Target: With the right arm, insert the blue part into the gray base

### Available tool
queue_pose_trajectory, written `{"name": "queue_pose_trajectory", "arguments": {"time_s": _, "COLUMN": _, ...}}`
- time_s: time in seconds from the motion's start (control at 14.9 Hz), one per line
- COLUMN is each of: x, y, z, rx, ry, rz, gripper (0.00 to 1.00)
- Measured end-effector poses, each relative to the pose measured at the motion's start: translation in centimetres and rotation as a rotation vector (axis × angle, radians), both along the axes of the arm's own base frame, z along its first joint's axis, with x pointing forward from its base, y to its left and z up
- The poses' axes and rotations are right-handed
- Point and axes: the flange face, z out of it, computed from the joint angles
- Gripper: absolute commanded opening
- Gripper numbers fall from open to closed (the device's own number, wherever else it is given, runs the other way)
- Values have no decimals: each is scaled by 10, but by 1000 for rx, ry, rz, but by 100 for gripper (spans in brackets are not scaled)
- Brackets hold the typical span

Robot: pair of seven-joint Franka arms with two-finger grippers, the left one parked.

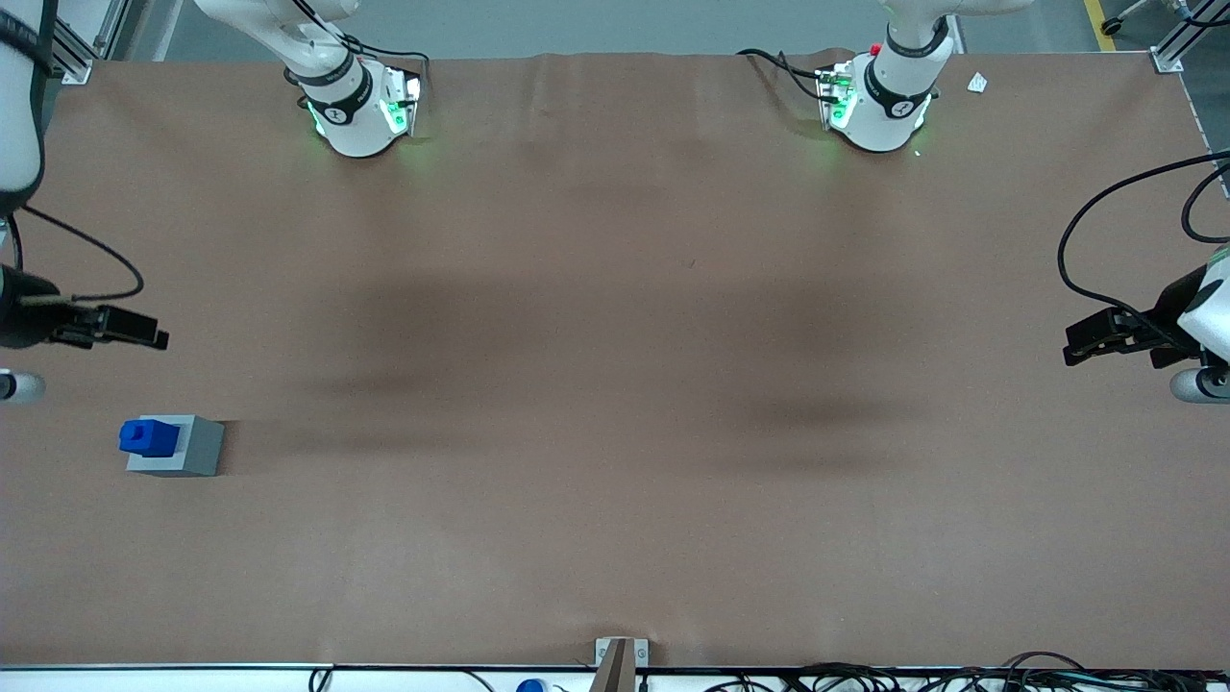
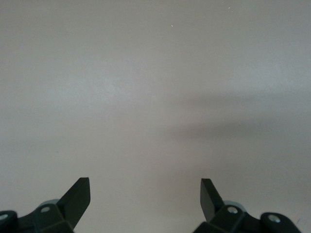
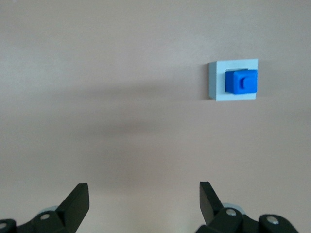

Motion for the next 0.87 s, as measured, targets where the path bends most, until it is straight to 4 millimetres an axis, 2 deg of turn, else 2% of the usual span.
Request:
{"name": "queue_pose_trajectory", "arguments": {"time_s": 0.2, "x": -31, "y": 14, "z": 30, "rx": 12, "ry": -37, "rz": 21, "gripper": 100}}
{"name": "queue_pose_trajectory", "arguments": {"time_s": 0.4, "x": -67, "y": 14, "z": 49, "rx": 26, "ry": -61, "rz": 24, "gripper": 100}}
{"name": "queue_pose_trajectory", "arguments": {"time_s": 0.6, "x": -95, "y": 12, "z": 58, "rx": 29, "ry": -80, "rz": 27, "gripper": 100}}
{"name": "queue_pose_trajectory", "arguments": {"time_s": 0.87, "x": -124, "y": 18, "z": 59, "rx": -6, "ry": -131, "rz": 41, "gripper": 100}}
